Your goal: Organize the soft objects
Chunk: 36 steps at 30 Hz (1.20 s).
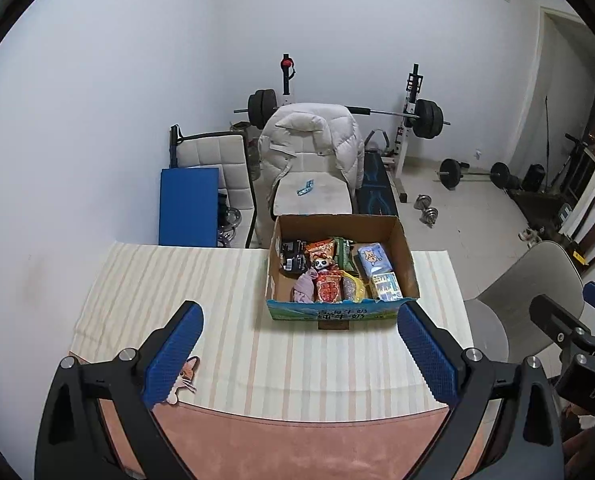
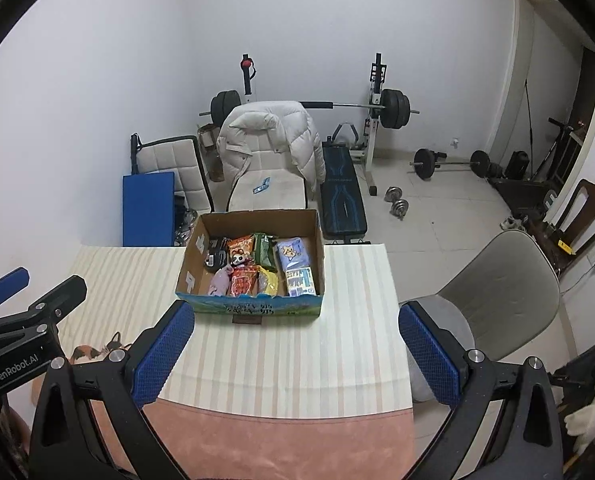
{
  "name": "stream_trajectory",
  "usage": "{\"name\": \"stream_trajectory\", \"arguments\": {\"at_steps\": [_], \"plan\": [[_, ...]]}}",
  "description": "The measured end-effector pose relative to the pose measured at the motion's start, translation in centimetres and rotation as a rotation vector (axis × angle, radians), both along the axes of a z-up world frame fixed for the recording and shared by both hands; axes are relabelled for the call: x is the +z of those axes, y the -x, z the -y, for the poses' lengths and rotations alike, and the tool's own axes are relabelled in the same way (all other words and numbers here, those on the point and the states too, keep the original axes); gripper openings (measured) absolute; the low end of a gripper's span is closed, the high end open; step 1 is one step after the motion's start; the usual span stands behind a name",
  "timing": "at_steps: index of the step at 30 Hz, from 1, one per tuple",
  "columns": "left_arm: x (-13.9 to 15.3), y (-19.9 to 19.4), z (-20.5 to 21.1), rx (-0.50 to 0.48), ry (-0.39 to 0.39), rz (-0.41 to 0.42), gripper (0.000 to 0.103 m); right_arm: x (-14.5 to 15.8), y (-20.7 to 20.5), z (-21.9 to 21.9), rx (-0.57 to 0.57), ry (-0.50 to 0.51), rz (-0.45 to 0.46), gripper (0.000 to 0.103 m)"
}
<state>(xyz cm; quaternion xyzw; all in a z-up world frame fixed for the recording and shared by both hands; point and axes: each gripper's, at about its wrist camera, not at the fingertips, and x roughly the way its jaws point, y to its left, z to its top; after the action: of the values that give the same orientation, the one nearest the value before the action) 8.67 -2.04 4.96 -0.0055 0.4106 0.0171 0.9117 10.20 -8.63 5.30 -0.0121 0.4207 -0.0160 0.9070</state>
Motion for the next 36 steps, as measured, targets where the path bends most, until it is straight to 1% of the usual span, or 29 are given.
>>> {"name": "stream_trajectory", "arguments": {"at_steps": [10,18,19,20,26,36], "plan": [[0.2,-0.1,-0.4,0.010,0.001,0.009,0.100,1.0,0.1,0.0,-0.006,-0.010,0.027,0.103],[0.7,-0.1,-0.4,0.007,-0.001,0.018,0.100,1.2,0.3,-0.3,-0.005,-0.008,0.030,0.103],[0.7,-0.1,-0.4,0.008,-0.003,0.018,0.100,1.2,0.3,-0.3,-0.005,-0.005,0.031,0.103],[0.7,0.0,-0.3,0.007,-0.005,0.020,0.103,1.2,0.3,-0.3,-0.004,-0.005,0.032,0.103],[1.3,0.0,-0.4,0.003,0.005,0.026,0.103,1.3,0.4,-0.3,-0.004,-0.002,0.039,0.103],[1.4,-0.1,-0.3,0.002,0.006,0.028,0.103,1.7,0.6,0.0,-0.004,0.005,0.052,0.103]]}}
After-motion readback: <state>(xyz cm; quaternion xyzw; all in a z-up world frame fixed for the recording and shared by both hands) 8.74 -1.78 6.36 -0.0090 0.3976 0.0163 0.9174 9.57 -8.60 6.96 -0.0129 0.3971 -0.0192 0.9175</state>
